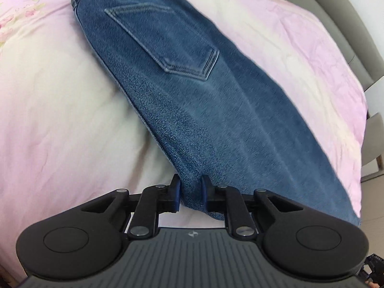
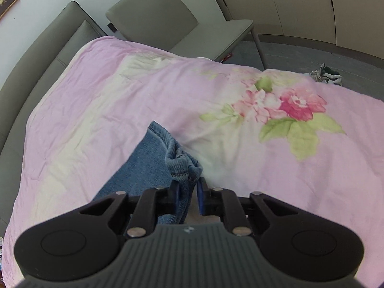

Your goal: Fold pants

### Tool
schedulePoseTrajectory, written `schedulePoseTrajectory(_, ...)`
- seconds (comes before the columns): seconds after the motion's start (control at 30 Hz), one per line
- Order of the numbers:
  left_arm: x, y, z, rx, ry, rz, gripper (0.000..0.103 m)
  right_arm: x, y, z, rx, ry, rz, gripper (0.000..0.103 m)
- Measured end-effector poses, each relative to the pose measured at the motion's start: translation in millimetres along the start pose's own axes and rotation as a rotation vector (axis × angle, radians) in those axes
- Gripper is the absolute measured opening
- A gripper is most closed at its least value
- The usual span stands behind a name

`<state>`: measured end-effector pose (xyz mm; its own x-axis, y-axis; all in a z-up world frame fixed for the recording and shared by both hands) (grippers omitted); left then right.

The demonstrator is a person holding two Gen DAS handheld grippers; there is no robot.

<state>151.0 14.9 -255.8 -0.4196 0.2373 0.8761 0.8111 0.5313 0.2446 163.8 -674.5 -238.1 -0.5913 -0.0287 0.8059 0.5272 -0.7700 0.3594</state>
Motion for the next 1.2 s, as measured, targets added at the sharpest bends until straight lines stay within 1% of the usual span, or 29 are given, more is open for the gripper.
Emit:
schedulePoseTrajectory(0.07, -3.0, 0.1, 1.6, -0.011, 0.018, 0.013, 0.022, -8.2, -5.4, -4.0, 0.021, -0.026, 0.008, 0.010)
schedulePoseTrajectory(0.17, -0.2, 2.9, -3.9, -0.023, 0.048, 0.023, 0.024, -17.9, -8.3, -14.0, -0.002, -0.043, 0.044, 0.013)
schedulePoseTrajectory(0.23, 6.3, -4.1, -5.9, -0.048, 0.084, 0.025, 0.026, -19.2, -8.6, -17.8, -0.007, -0.065, 0.064, 0.022)
schedulePoseTrajectory(0.27, 10.1, -7.5, -6.9, -0.061, 0.101, 0.024, 0.026, -17.2, -9.4, -19.4, 0.002, -0.082, 0.068, 0.025)
schedulePoseTrajectory(0.3, 14.4, -12.1, -8.3, -0.079, 0.121, 0.020, 0.026, -14.6, -9.9, -21.5, 0.010, -0.080, 0.070, 0.026)
schedulePoseTrajectory(0.33, 18.9, -15.3, -10.5, -0.099, 0.137, 0.010, 0.026, -12.1, -10.1, -23.7, 0.015, -0.068, 0.079, 0.034)
schedulePoseTrajectory(0.43, 30.7, -24.7, -24.9, -0.172, 0.165, -0.028, 0.026, -3.6, -12.2, -29.2, 0.016, -0.004, 0.112, 0.045)
schedulePoseTrajectory(0.5, 35.5, -28.9, -40.4, -0.229, 0.169, -0.044, 0.026, -0.9, -14.1, -29.1, 0.038, 0.021, 0.142, 0.047)
schedulePoseTrajectory(0.57, 36.5, -31.9, -58.5, -0.292, 0.170, -0.053, 0.026, -0.8, -15.4, -25.6, 0.072, 0.040, 0.175, 0.047)
schedulePoseTrajectory(0.7, 26.8, -37.7, -97.3, -0.423, 0.127, -0.039, 0.026, 3.9, -16.5, -24.4, 0.125, 0.076, 0.201, 0.048)
schedulePoseTrajectory(0.83, 9.1, -49.4, -143.3, -0.576, 0.098, -0.024, 0.026, 4.4, -11.8, -32.1, 0.103, 0.120, 0.213, 0.050)
schedulePoseTrajectory(0.9, -0.4, -56.1, -167.2, -0.646, 0.070, -0.016, 0.026, 3.2, -8.7, -37.4, 0.072, 0.148, 0.216, 0.051)
schedulePoseTrajectory(1.03, -24.7, -74.2, -217.6, -0.768, 0.013, 0.025, 0.026, -3.6, -5.5, -49.6, -0.010, 0.196, 0.232, 0.053)
schedulePoseTrajectory(1.2, -64.9, -98.7, -268.1, -0.867, -0.063, 0.110, 0.026, -21.2, -7.3, -61.7, -0.119, 0.272, 0.256, 0.053)
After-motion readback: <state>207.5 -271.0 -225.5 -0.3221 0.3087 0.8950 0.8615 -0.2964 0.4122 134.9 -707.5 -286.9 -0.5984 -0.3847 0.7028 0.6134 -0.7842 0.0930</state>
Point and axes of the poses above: each gripper's, at about its wrist camera, not at the fingertips, and x roughly against the way its jaws point, z to its left, y to its top, the point moved 2 cm from there along -x, roughly the way its jaws point, and after that the axes turned 8 degrees about z, right-handed, at the moved point
